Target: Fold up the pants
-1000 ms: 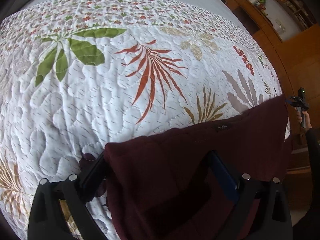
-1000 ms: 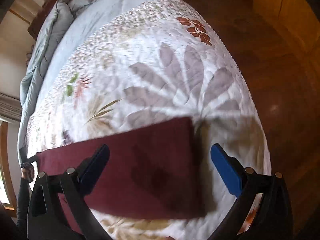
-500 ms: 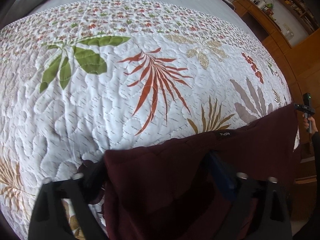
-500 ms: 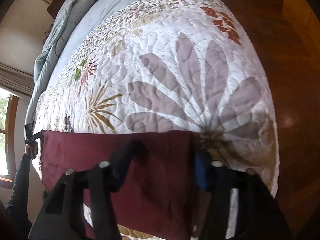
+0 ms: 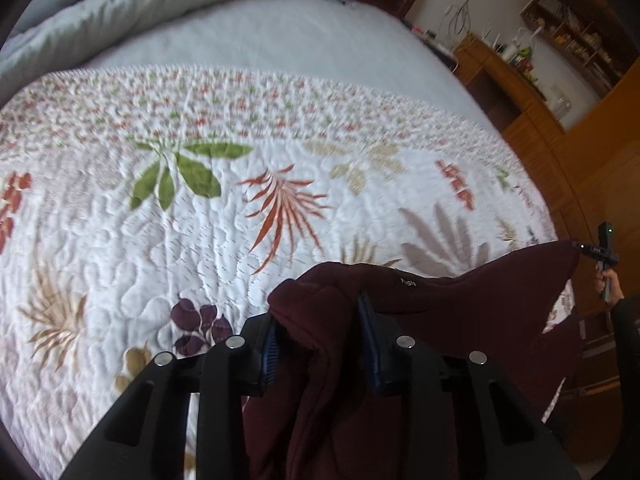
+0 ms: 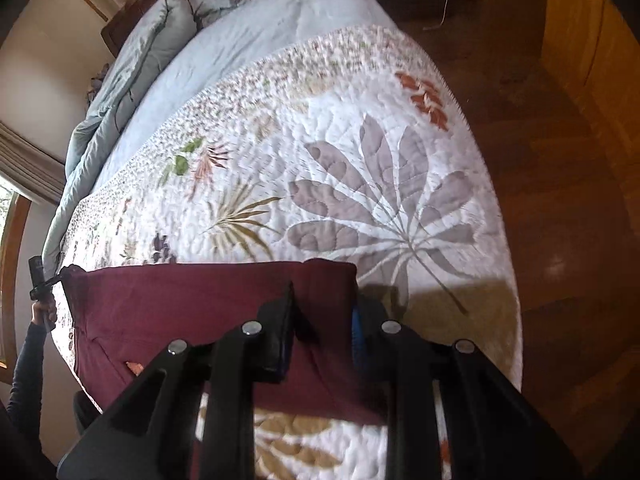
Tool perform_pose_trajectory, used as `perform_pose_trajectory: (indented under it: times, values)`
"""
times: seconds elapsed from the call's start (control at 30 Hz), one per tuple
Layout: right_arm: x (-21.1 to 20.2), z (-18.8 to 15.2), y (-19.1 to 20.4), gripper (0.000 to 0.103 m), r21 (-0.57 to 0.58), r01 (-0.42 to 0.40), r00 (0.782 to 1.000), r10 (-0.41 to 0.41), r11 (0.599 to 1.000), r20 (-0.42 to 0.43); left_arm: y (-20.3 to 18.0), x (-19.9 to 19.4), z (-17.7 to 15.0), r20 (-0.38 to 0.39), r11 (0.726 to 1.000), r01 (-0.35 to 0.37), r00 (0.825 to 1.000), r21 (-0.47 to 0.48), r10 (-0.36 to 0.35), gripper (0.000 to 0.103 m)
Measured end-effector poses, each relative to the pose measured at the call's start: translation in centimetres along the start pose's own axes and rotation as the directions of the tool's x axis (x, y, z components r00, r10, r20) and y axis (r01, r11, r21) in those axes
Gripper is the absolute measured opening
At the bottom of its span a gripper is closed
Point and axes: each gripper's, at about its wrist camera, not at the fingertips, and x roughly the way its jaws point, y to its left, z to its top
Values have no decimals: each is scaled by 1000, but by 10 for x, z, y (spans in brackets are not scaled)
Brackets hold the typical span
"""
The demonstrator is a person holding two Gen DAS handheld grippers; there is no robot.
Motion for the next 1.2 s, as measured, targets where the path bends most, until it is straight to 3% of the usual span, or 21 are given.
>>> perform_pose_trajectory:
  times: [0.3, 0.57, 0.6, 0.7, 0.9, 1.0, 1.03, 1.1, 1.2]
  values:
    - [-74, -51, 15, 22, 6, 51, 994, -51, 999, 100, -43, -99, -36, 139, 997, 53, 989, 51, -59, 33]
    - [-116, -138, 15, 22, 19, 58, 981, -61, 998, 186, -66, -160, -127, 188, 994, 82, 978, 76, -95, 31]
    - [-119, -152, 17, 23, 13, 76, 977, -77, 997, 198, -65, -166, -142, 205, 994, 81, 974, 68, -93, 28]
    - [-123, -187, 15, 24, 28, 82, 973, -86, 996, 216, -55, -173, -182, 213, 994, 108, 971, 28, -111, 27]
    - [-111, -252, 22, 26, 27, 125, 968, -128, 992, 218, -38, -143, -253, 141, 990, 126, 983, -60, -116, 25]
    - [-107, -266, 15, 36, 75, 125, 969, -138, 989, 205, -17, -133, -278, 137, 982, 114, 986, -149, -94, 25]
    - [-105, -272, 13, 41, 95, 146, 967, -162, 985, 195, -8, -129, -285, 118, 978, 81, 991, -194, -59, 25]
    - [-105, -281, 11, 49, 132, 145, 965, -170, 981, 198, 3, -130, -296, 107, 964, 38, 994, -264, -9, 39]
    - [-106, -296, 8, 54, 201, 89, 971, -130, 975, 200, 3, -149, -315, 175, 937, 22, 984, -350, 42, 61]
